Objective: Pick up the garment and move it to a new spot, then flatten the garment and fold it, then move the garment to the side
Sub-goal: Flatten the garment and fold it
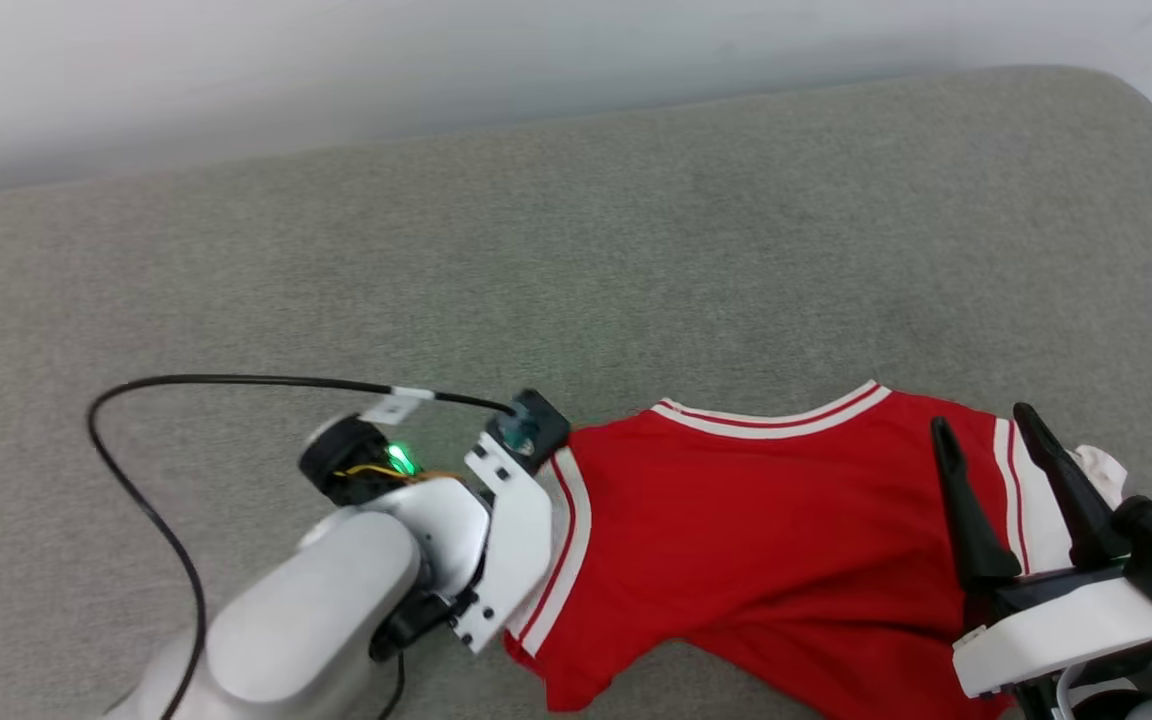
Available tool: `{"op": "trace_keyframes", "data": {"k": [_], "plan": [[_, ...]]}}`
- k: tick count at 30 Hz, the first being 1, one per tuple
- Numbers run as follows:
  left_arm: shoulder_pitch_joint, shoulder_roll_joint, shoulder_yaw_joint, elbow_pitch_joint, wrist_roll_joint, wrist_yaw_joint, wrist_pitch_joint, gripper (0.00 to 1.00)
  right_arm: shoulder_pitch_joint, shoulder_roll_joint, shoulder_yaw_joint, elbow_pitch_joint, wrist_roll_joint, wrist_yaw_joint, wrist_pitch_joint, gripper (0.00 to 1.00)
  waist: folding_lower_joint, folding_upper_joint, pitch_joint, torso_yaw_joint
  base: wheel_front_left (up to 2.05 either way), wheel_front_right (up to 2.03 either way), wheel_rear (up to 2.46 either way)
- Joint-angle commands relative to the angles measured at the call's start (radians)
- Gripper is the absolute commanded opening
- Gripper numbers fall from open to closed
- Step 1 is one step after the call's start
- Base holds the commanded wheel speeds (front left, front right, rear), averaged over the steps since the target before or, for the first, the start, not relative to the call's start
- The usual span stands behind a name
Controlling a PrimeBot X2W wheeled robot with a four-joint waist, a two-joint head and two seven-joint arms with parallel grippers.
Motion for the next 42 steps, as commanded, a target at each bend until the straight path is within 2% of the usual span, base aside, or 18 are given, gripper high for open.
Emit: {"op": "trace_keyframes", "data": {"k": [1, 6, 14, 17, 18, 19, 20, 29, 42], "plan": [[0.010, 0.010, 0.015, -0.011, 0.006, 0.016, -0.020, 0.00, 0.005, 0.006, -0.002, -0.006, -0.003, 0.000, -0.002, 1.00, 0.0000, -0.0001, -0.017, 0.019, 0.00, 0.00, 0.00], [0.054, 0.065, 0.082, -0.101, -0.005, 0.094, -0.082, 0.00, 0.014, 0.008, -0.020, -0.017, -0.001, 0.000, 0.015, 1.00, 0.0000, -0.0001, -0.046, 0.072, 0.00, 0.00, 0.00], [0.253, 0.199, 0.194, -0.228, -0.090, 0.253, -0.086, 0.00, 0.030, 0.011, -0.041, -0.040, -0.002, 0.000, 0.028, 1.00, 0.0000, -0.0001, -0.050, 0.123, 0.00, 0.00, 0.00], [0.329, 0.196, 0.227, -0.220, -0.141, 0.290, -0.115, 0.00, 0.029, 0.013, -0.045, -0.044, -0.001, 0.000, 0.035, 1.00, 0.0000, -0.0001, -0.044, 0.129, 0.00, 0.00, 0.00], [0.350, 0.185, 0.237, -0.213, -0.162, 0.297, -0.129, 0.06, 0.028, 0.013, -0.046, -0.044, 0.000, 0.000, 0.036, 1.00, 0.0000, -0.0001, -0.043, 0.130, 0.00, 0.00, 0.00], [0.362, 0.171, 0.247, -0.204, -0.174, 0.302, -0.149, 0.76, 0.027, 0.013, -0.048, -0.045, 0.001, 0.000, 0.036, 1.00, 0.0000, -0.0001, -0.043, 0.131, 0.00, 0.00, 0.00], [0.369, 0.164, 0.252, -0.194, -0.178, 0.305, -0.167, 1.00, 0.027, 0.013, -0.051, -0.045, 0.000, 0.000, 0.036, 1.00, 0.0000, -0.0001, -0.043, 0.133, 0.00, 0.00, 0.00], [0.423, 0.089, 0.314, -0.172, -0.147, 0.352, -0.433, 1.00, 0.064, 0.012, -0.062, -0.043, -0.009, 0.000, 0.062, 1.00, 0.0000, -0.0001, -0.121, 0.136, 0.00, 0.00, 0.00], [0.480, 0.026, 0.371, -0.299, -0.036, 0.431, -0.797, 1.00, 0.124, 0.017, -0.092, -0.043, 0.018, 0.000, 0.124, 1.00, 0.0000, -0.0001, -0.195, 0.167, 0.00, 0.00, 0.00]]}}
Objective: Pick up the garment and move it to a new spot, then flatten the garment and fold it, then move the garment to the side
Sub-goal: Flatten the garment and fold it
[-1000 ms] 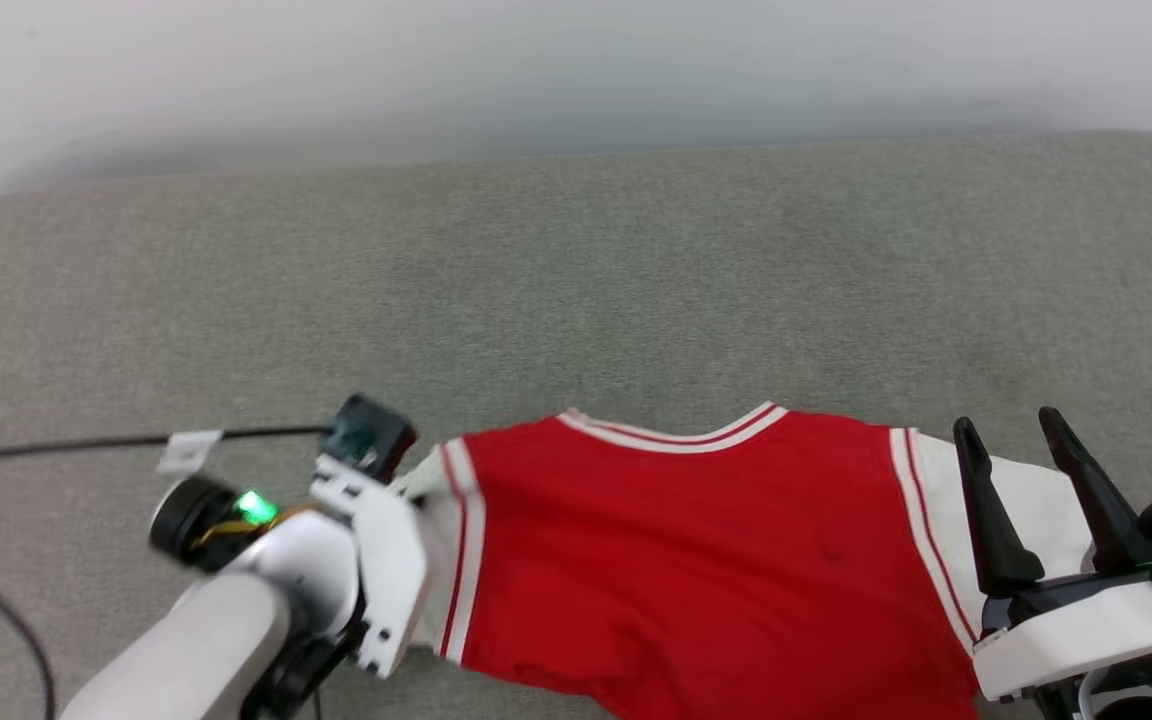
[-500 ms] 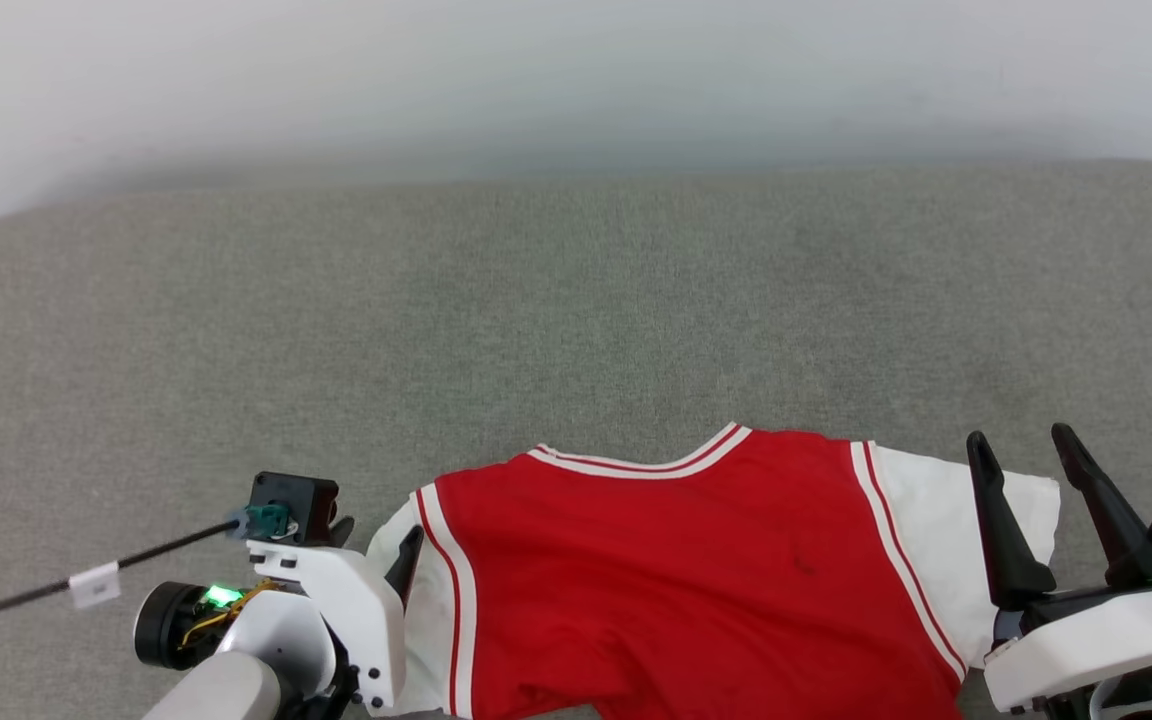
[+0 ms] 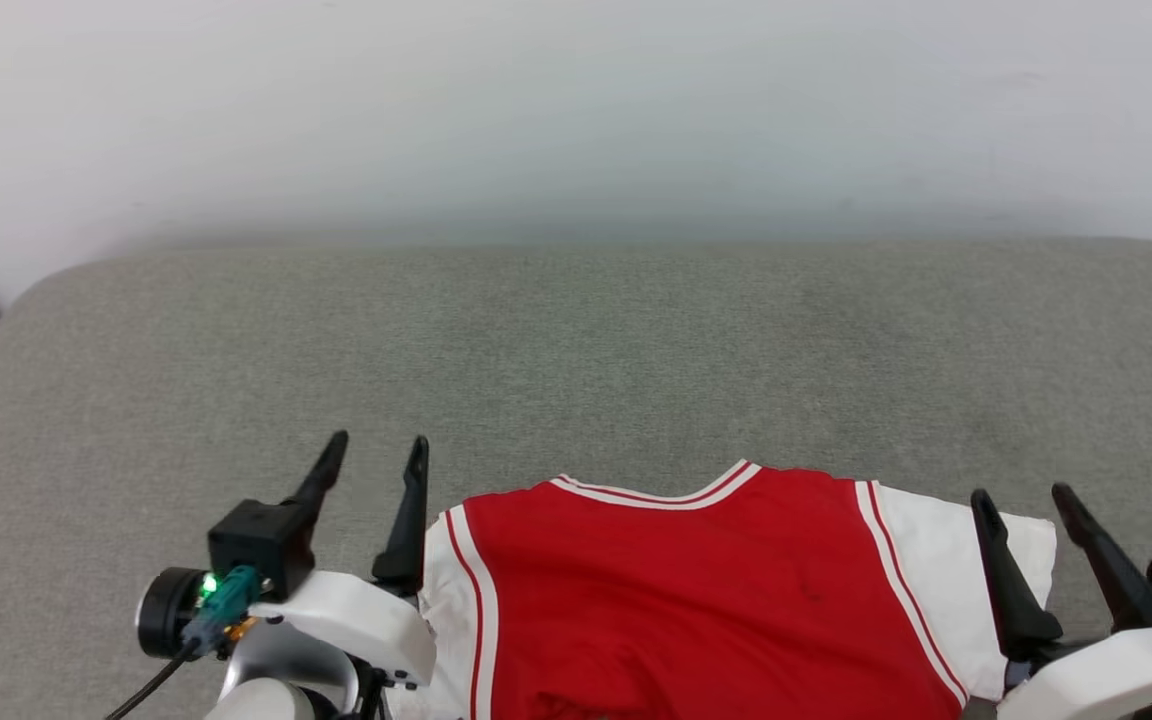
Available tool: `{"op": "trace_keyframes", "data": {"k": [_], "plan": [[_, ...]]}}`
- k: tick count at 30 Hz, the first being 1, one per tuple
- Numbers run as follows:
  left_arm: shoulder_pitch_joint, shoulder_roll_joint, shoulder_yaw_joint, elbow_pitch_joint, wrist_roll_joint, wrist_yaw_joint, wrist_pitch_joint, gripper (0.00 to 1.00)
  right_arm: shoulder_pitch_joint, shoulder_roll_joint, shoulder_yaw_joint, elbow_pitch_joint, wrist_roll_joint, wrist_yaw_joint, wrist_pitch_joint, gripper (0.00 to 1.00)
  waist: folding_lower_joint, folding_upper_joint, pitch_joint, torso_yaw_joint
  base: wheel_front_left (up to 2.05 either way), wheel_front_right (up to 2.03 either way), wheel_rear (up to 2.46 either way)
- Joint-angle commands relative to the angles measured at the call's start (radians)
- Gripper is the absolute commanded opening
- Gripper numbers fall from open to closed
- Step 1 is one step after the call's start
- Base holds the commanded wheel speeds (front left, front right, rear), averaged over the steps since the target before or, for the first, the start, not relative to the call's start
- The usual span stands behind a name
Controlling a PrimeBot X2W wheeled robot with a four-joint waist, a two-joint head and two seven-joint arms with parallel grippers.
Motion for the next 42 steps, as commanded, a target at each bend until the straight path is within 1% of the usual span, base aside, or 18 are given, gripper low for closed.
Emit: {"op": "trace_keyframes", "data": {"k": [1, 5, 7, 8, 11, 15, 17, 19, 22, 27, 29, 33, 34, 35, 38, 40, 42], "plan": [[0.010, -0.005, 0.012, -0.015, 0.010, 0.010, -0.030, 1.00, 0.015, 0.004, -0.019, 0.015, 0.023, 0.000, 0.023, 1.00, 0.0000, 0.0000, -0.001, 0.008, 0.00, 0.00, 0.00], [0.008, -0.005, 0.038, -0.049, 0.026, 0.025, -0.082, 1.00, 0.017, -0.024, -0.112, 0.074, 0.089, 0.000, 0.139, 1.00, 0.0000, 0.0000, 0.010, 0.031, 0.00, 0.00, 0.00], [0.010, -0.002, 0.047, -0.064, 0.031, 0.033, -0.092, 1.00, 0.001, -0.053, -0.166, 0.117, 0.129, 0.000, 0.223, 1.00, 0.0000, 0.0000, 0.021, 0.044, 0.00, 0.00, 0.00], [0.010, -0.002, 0.047, -0.064, 0.031, 0.033, -0.092, 1.00, 0.001, -0.053, -0.166, 0.117, 0.129, 0.000, 0.223, 1.00, 0.0000, 0.0000, 0.021, 0.044, 0.00, 0.00, 0.00], [0.013, 0.005, 0.063, -0.079, 0.034, 0.044, -0.101, 1.00, -0.034, -0.105, -0.233, 0.174, 0.190, 0.000, 0.361, 1.00, 0.0000, 0.0000, 0.043, 0.066, 0.00, 0.00, 0.00], [0.016, 0.009, 0.077, -0.095, 0.035, 0.058, -0.105, 1.00, -0.084, -0.173, -0.264, 0.228, 0.242, 0.000, 0.557, 1.00, 0.0000, 0.0000, 0.085, 0.088, 0.00, 0.00, 0.00], [0.007, 0.008, 0.082, -0.099, 0.034, 0.056, -0.109, 1.00, -0.115, -0.191, -0.272, 0.249, 0.264, 0.000, 0.652, 1.00, 0.0000, 0.0000, 0.113, 0.099, 0.00, 0.00, 0.00], [-0.003, 0.000, 0.082, -0.102, 0.033, 0.052, -0.112, 1.00, -0.154, -0.208, -0.279, 0.260, 0.274, 0.000, 0.714, 1.00, 0.0000, 0.0000, 0.143, 0.111, 0.00, 0.00, 0.00], [-0.023, -0.013, 0.082, -0.097, 0.036, 0.043, -0.119, 1.00, -0.202, -0.220, -0.282, 0.282, 0.275, 0.000, 0.774, 1.00, 0.0000, 0.0000, 0.184, 0.126, 0.00, 0.00, 0.00], [-0.050, -0.037, 0.079, -0.072, 0.035, 0.020, -0.129, 1.00, -0.268, -0.230, -0.275, 0.335, 0.253, 0.000, 0.819, 1.00, 0.0000, 0.0000, 0.240, 0.141, 0.00, 0.00, 0.00], [-0.061, -0.042, 0.075, -0.059, 0.036, 0.010, -0.130, 1.00, -0.283, -0.224, -0.263, 0.366, 0.250, 0.000, 0.836, 1.00, 0.0000, 0.0000, 0.252, 0.145, 0.00, 0.00, 0.00], [-0.071, -0.051, 0.069, -0.030, 0.028, -0.011, -0.133, 1.00, -0.271, -0.187, -0.231, 0.435, 0.259, 0.000, 0.879, 1.00, 0.0000, 0.0000, 0.261, 0.147, 0.00, 0.00, 0.00], [-0.074, -0.051, 0.068, -0.023, 0.026, -0.013, -0.134, 1.00, -0.267, -0.177, -0.224, 0.441, 0.265, 0.000, 0.878, 0.24, 0.0000, 0.0000, 0.260, 0.146, 0.00, 0.00, 0.00], [-0.074, -0.049, 0.066, -0.014, 0.023, -0.019, -0.128, 1.00, -0.267, -0.170, -0.219, 0.446, 0.268, 0.000, 0.873, 0.00, 0.0000, 0.0000, 0.257, 0.144, 0.00, 0.00, 0.00], [-0.071, -0.034, 0.063, 0.011, 0.006, -0.035, -0.106, 1.00, -0.274, -0.176, -0.209, 0.437, 0.263, 0.000, 0.843, 0.00, 0.0000, 0.0000, 0.243, 0.132, 0.00, 0.00, 0.00], [-0.073, -0.015, 0.058, 0.026, -0.005, -0.056, -0.075, 1.00, -0.283, -0.198, -0.203, 0.416, 0.253, 0.000, 0.810, 0.00, 0.0000, 0.0000, 0.228, 0.121, 0.00, 0.00, 0.00], [-0.084, 0.006, 0.054, 0.042, -0.028, -0.083, -0.030, 1.00, -0.292, -0.204, -0.197, 0.400, 0.249, 0.000, 0.787, 0.00, 0.0000, 0.0000, 0.211, 0.109, 0.00, 0.00, 0.00]]}}
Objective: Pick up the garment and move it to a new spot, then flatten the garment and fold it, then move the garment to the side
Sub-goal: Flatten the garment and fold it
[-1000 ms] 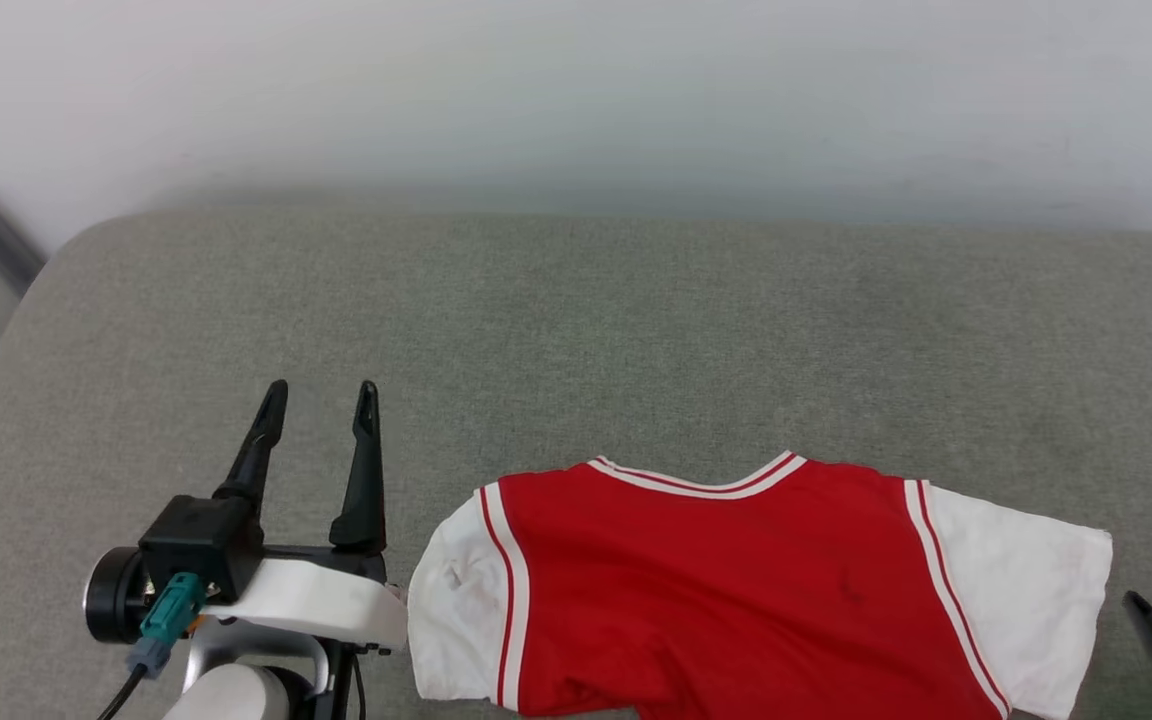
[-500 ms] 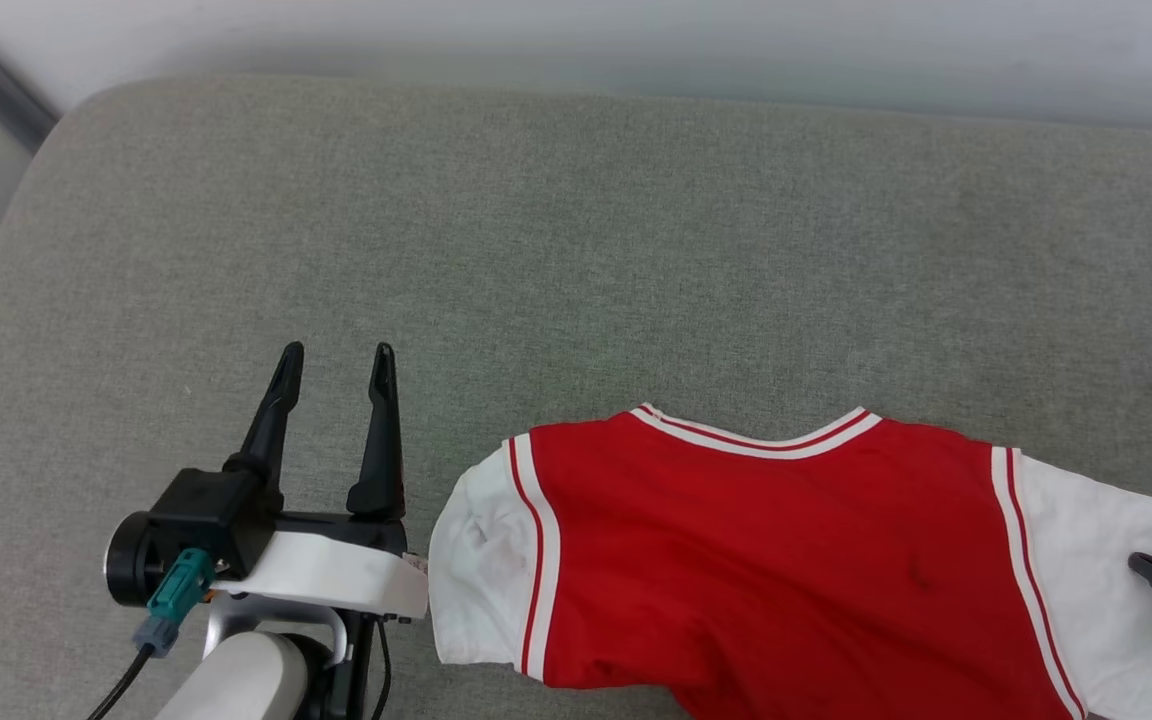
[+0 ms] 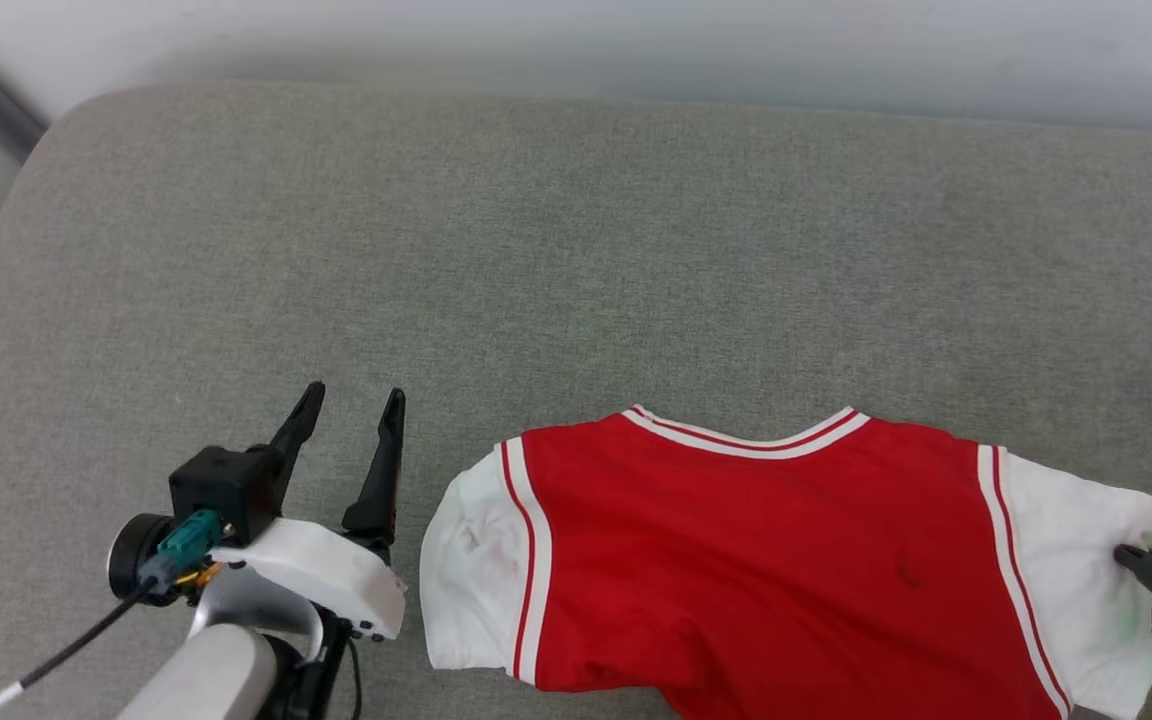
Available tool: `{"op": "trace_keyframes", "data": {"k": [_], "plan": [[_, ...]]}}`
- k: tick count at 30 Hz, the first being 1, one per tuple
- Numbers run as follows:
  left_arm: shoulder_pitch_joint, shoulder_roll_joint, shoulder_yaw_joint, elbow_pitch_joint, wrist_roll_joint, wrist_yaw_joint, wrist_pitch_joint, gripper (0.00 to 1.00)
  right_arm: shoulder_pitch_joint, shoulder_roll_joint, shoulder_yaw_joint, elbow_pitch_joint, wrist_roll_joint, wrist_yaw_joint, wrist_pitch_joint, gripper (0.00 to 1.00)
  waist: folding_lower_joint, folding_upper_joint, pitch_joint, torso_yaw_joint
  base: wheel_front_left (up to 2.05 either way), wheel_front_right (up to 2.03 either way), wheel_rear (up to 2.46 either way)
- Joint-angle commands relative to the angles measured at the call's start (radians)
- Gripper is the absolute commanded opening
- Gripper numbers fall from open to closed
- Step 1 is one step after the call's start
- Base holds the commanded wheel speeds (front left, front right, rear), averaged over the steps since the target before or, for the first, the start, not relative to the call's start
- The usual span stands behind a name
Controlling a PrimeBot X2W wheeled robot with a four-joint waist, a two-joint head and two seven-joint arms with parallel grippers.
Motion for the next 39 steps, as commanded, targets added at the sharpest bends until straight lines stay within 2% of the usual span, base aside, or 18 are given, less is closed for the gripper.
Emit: {"op": "trace_keyframes", "data": {"k": [1, 5, 9, 13, 16, 21, 27, 28, 29, 30, 31, 35, 39], "plan": [[-0.022, 0.016, -0.002, 0.005, -0.004, -0.013, 0.022, 1.00, 0.004, 0.007, 0.013, 0.001, -0.004, 0.000, -0.006, 0.00, -0.0001, -0.0001, -0.022, -0.018, 0.00, 0.00, 0.00], [-0.038, 0.072, -0.023, 0.033, -0.075, -0.092, 0.163, 1.00, 0.013, 0.009, 0.036, -0.023, 0.000, 0.000, -0.020, 0.00, -0.0001, -0.0001, -0.062, -0.049, 0.00, 0.00, 0.00], [-0.061, 0.131, -0.062, 0.074, -0.153, -0.174, 0.351, 1.00, 0.023, 0.015, 0.064, -0.048, -0.003, 0.000, -0.021, 0.00, -0.0001, -0.0001, -0.083, -0.082, 0.00, 0.00, 0.00], [-0.075, 0.170, -0.099, 0.103, -0.218, -0.228, 0.513, 1.00, 0.028, 0.026, 0.084, -0.071, -0.005, 0.000, -0.019, 0.00, -0.0001, -0.0001, -0.084, -0.114, 0.00, 0.00, 0.00], [-0.087, 0.182, -0.117, 0.115, -0.247, -0.245, 0.592, 1.00, 0.030, 0.031, 0.093, -0.082, -0.005, 0.000, -0.020, 0.00, -0.0001, -0.0001, -0.074, -0.134, 0.00, 0.00, 0.00], [-0.138, 0.178, -0.143, 0.148, -0.247, -0.268, 0.661, 1.00, 0.013, 0.041, 0.111, -0.097, 0.003, 0.000, -0.028, 0.00, -0.0001, -0.0001, -0.035, -0.164, 0.00, 0.00, 0.00], [-0.187, 0.139, -0.205, 0.244, -0.268, -0.295, 0.790, 1.00, -0.009, 0.045, 0.136, -0.087, 0.009, 0.000, -0.044, 0.00, -0.0001, -0.0001, -0.007, -0.193, 0.00, 0.00, 0.00], [-0.187, 0.132, -0.219, 0.262, -0.274, -0.293, 0.825, 0.94, -0.011, 0.044, 0.139, -0.085, 0.011, 0.000, -0.048, 0.00, -0.0001, -0.0001, -0.005, -0.198, 0.00, 0.00, 0.00], [-0.182, 0.120, -0.230, 0.277, -0.290, -0.294, 0.853, 0.49, -0.013, 0.043, 0.142, -0.084, 0.010, 0.000, -0.052, 0.00, -0.0001, -0.0001, -0.005, -0.200, 0.00, 0.00, 0.00], [-0.180, 0.106, -0.238, 0.284, -0.298, -0.296, 0.869, 0.36, -0.015, 0.040, 0.145, -0.084, 0.010, 0.000, -0.061, 0.00, -0.0001, -0.0001, -0.006, -0.203, 0.00, 0.00, 0.00], [-0.182, 0.097, -0.247, 0.292, -0.298, -0.296, 0.882, 0.00, -0.018, 0.038, 0.148, -0.085, 0.011, 0.000, -0.068, 0.00, -0.0001, -0.0001, -0.007, -0.205, 0.00, 0.00, 0.00], [-0.187, 0.084, -0.252, 0.314, -0.292, -0.289, 0.873, 0.00, -0.030, 0.023, 0.161, -0.093, 0.005, 0.000, -0.098, 0.00, -0.0001, -0.0001, -0.020, -0.206, 0.00, 0.00, 0.00], [-0.225, 0.093, -0.228, 0.308, -0.249, -0.269, 0.803, 0.00, -0.046, -0.001, 0.170, -0.098, -0.013, 0.000, -0.143, 0.00, -0.0001, -0.0001, -0.048, -0.194, 0.00, 0.00, 0.00]]}}
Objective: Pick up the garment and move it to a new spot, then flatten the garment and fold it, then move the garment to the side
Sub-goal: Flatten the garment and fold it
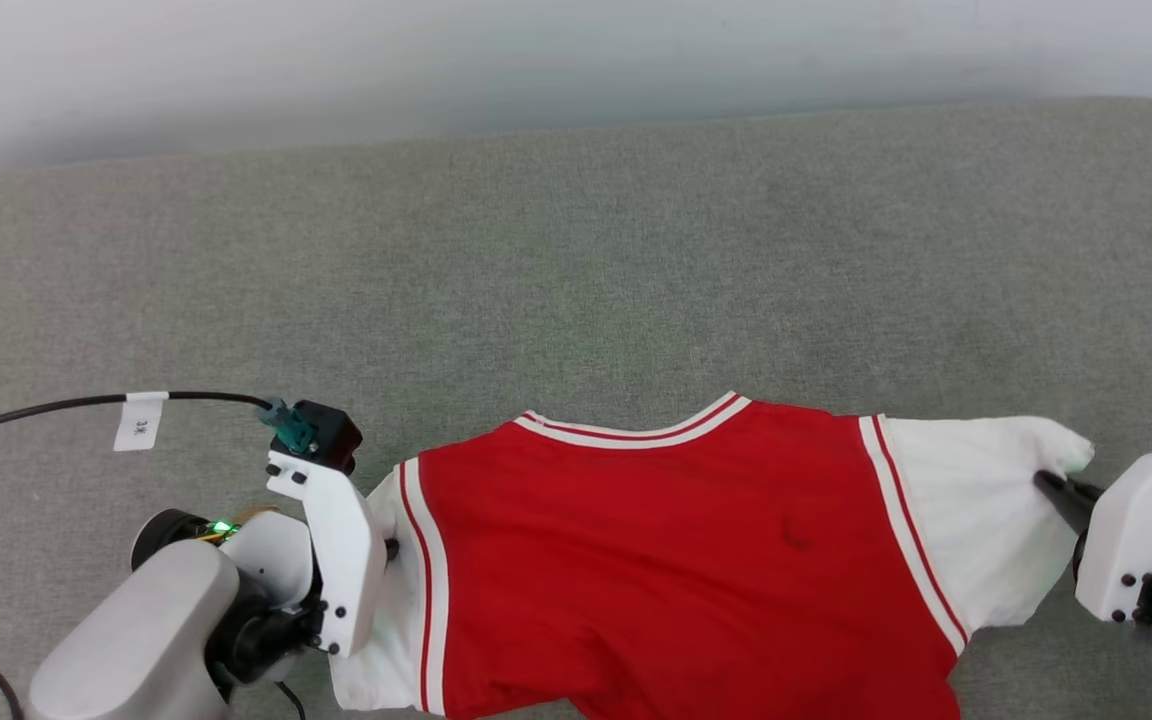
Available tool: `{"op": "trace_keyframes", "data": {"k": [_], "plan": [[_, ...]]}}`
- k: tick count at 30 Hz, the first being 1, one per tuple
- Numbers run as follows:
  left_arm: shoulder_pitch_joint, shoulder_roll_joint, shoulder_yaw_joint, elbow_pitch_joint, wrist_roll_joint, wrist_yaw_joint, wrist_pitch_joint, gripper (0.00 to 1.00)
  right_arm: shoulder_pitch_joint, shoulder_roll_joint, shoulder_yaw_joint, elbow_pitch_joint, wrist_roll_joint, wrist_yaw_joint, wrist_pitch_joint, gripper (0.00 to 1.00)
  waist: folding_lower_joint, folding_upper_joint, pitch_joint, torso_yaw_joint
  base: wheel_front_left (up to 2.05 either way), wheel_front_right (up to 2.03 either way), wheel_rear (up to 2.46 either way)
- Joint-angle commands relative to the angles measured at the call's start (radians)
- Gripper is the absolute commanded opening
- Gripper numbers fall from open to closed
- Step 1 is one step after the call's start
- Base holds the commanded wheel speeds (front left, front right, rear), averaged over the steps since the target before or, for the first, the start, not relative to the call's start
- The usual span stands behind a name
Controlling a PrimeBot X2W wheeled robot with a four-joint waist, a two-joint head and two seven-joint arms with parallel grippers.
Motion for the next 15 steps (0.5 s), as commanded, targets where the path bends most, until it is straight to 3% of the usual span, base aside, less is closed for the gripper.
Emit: {"op": "trace_keyframes", "data": {"k": [1, 10, 15], "plan": [[0.005, -0.011, -0.011, 0.011, 0.024, 0.015, -0.024, 0.00, -0.024, -0.010, 0.003, 0.003, -0.005, 0.000, -0.017, 0.00, 0.0000, 0.0000, -0.021, 0.011, 0.00, 0.00, 0.00], [-0.099, -0.002, 0.069, -0.003, 0.117, 0.098, -0.199, 0.00, -0.118, -0.075, 0.020, 0.057, -0.046, -0.001, -0.133, 0.00, 0.0000, 0.0000, -0.090, 0.042, 0.00, 0.00, 0.00], [-0.192, -0.019, 0.120, 0.032, 0.142, 0.108, -0.306, 0.00, -0.233, -0.112, 0.039, 0.123, -0.056, -0.001, -0.203, 0.00, 0.0000, 0.0000, -0.116, 0.049, 0.00, 0.00, 0.00]]}}
